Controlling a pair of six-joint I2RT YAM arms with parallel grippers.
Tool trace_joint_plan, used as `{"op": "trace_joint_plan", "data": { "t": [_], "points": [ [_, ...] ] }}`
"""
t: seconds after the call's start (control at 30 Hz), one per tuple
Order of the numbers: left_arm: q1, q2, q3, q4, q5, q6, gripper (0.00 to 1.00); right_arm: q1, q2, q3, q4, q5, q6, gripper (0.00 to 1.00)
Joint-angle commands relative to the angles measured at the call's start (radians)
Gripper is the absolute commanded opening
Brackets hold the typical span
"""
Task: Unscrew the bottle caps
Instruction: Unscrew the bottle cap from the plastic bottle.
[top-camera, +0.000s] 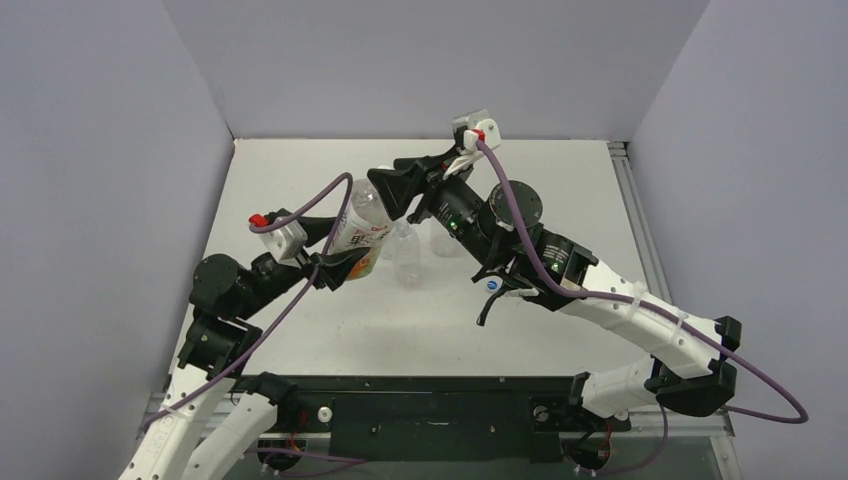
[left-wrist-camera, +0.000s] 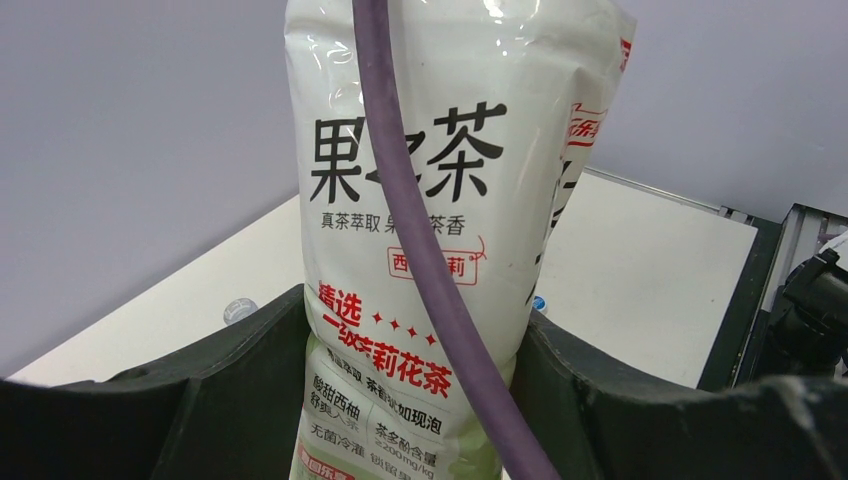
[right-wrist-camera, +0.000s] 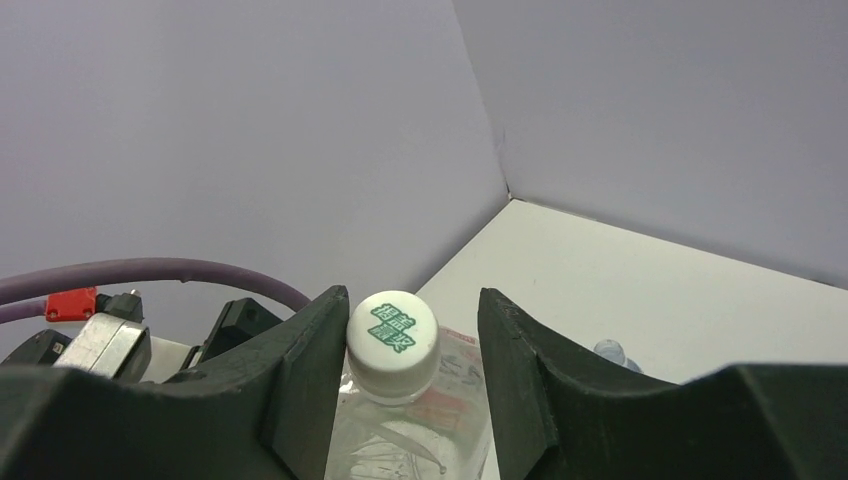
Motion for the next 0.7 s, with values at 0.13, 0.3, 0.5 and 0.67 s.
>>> {"op": "trace_joint_plan", "data": {
  "t": [0.13, 0.3, 0.5, 0.67],
  "points": [
    [0.003, -0.020, 0.006, 0.020, -0.099, 0.012, 0.00, 0.004, 0.035, 0.044, 0.040, -0.018, 0.021, 0.28],
    [0.003, -0.030, -0.001, 0.020, -0.099, 0.010, 0.00, 0.004, 0.013, 0.019, 0.055, -0.018, 0.019, 0.01],
    [0.003, -0.030, 0.008, 0.020, -0.043, -0.035, 0.00, -0.042, -0.023, -0.029, 0.134, -0.226, -0.009, 0.00],
    [0.003, -0.045, 0.013, 0.107, 0.118, -0.186, 0.00, -0.142, -0.075, -0.124, 0.336, -0.759, 0.058, 0.00]
  ]
}}
